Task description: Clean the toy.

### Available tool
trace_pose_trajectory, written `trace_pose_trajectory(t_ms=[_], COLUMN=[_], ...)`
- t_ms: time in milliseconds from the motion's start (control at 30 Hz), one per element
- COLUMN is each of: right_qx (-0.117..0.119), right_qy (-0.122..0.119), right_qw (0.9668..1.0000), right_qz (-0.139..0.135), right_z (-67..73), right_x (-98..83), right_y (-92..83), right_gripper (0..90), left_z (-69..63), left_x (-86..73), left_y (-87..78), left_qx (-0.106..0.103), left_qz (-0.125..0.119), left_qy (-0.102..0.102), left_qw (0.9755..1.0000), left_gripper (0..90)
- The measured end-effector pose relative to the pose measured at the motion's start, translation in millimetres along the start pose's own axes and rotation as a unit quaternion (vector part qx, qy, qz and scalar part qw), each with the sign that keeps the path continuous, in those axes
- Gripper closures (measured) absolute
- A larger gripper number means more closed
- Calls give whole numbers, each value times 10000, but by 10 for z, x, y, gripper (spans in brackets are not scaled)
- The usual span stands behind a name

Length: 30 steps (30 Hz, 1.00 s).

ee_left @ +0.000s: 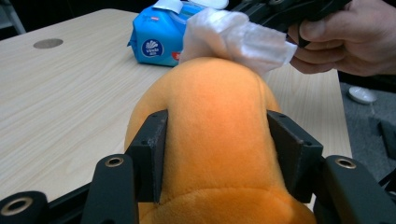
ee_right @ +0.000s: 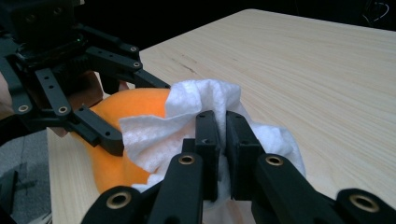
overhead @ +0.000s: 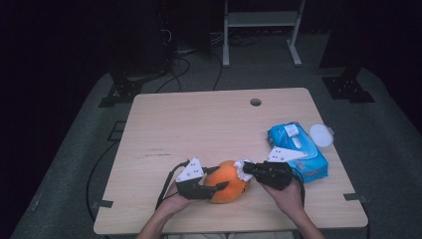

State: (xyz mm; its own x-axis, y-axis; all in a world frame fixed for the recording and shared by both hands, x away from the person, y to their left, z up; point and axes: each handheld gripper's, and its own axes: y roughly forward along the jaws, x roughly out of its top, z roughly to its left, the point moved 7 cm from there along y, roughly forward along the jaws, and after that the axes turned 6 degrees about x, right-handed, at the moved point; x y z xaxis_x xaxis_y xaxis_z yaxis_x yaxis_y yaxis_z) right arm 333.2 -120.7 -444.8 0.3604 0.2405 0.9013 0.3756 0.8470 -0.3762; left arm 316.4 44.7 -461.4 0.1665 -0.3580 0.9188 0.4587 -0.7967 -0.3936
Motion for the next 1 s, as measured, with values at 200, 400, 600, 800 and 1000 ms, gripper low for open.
trace_pose_trajectory(t_ms=[200,400,600,800,1000], right_qx=[-172,40,-145,-158,-10], right_qy=[182,-301,117,31,-77], right_qw=[9996,9995,9996,9996,9998], right_qz=[130,74,230,221,178], right_z=[-121,143,-92,-19,43], right_x=[-118,23,-158,-148,-124], right_y=[-16,20,26,69,85], right_gripper=[837,837,837,837,837], left_z=[21,101,195,288,307], left_x=[-1,-23,-53,-94,-99], left_y=[-8,-29,-63,-95,-101], left_qx=[39,75,184,243,262], left_qz=[28,33,53,46,72], left_qy=[11,-136,-276,-418,-477], left_qw=[10000,9999,9994,9988,9985], left_gripper=[440,441,440,445,447])
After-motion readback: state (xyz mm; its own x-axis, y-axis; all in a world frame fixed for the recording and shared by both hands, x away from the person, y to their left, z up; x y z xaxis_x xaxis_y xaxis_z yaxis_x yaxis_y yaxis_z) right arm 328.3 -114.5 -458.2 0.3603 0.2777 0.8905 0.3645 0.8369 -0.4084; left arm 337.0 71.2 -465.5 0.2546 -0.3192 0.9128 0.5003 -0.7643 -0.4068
